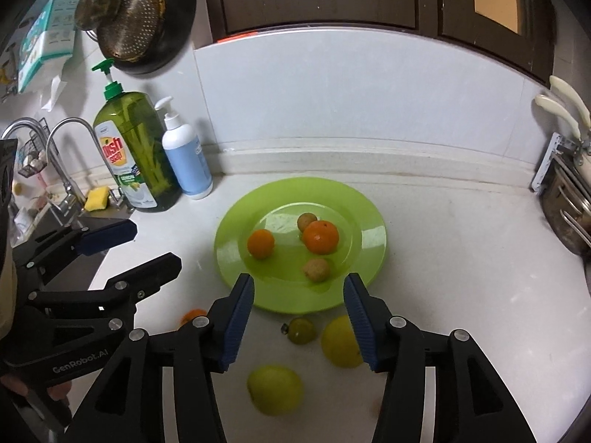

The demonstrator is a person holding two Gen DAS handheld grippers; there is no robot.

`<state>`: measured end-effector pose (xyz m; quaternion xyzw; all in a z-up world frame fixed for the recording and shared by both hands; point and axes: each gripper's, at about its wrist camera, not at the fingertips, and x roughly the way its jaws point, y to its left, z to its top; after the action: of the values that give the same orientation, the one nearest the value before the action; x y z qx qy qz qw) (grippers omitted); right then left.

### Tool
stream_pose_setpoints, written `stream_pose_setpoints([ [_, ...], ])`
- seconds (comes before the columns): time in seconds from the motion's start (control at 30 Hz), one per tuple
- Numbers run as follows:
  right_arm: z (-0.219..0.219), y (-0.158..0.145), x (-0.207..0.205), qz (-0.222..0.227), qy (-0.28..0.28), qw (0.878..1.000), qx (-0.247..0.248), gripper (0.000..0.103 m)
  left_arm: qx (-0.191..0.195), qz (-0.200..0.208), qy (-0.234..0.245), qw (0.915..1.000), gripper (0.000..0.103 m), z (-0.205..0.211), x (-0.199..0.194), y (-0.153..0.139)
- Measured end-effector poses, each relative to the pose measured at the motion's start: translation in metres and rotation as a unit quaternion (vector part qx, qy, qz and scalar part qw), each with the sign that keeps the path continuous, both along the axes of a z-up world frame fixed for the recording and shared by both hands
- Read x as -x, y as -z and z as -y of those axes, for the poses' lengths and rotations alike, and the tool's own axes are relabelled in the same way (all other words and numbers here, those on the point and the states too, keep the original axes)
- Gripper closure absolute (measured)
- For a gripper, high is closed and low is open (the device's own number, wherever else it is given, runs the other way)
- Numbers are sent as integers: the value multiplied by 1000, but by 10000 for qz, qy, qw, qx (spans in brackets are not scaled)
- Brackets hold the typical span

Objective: Organize fruits
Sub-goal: 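Move both open grippers back toward the remaining fruits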

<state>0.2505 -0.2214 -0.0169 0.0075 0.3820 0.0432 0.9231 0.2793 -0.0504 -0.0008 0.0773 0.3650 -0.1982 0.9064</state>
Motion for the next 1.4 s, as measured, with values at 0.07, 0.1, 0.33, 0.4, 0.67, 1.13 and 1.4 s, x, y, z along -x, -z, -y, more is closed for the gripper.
stream_pose_setpoints([
  [0.07,-2,-1,6,6,24,10000,-7,45,-10,31,-2,10000,37,-3,5,-1],
  [0.1,-3,-2,9,31,51,10000,4,43,-8,57,8,10000,37,-6,9,-2],
  [0.33,-12,-1,29,107,276,9996,6,35,-85,213,100,9997,31,-19,28,-2],
  [0.4,-15,0,36,183,382,9991,25,34,-110,267,133,9995,28,-25,34,-1],
  [0.67,-27,9,58,271,722,9969,126,30,-273,414,315,9983,22,-34,51,10],
  [1.13,-27,53,68,-333,1049,9938,150,30,-614,297,964,9930,22,-27,51,59],
  [1.4,-28,75,54,-676,1032,9923,121,31,-656,155,1370,9883,25,-15,37,83],
])
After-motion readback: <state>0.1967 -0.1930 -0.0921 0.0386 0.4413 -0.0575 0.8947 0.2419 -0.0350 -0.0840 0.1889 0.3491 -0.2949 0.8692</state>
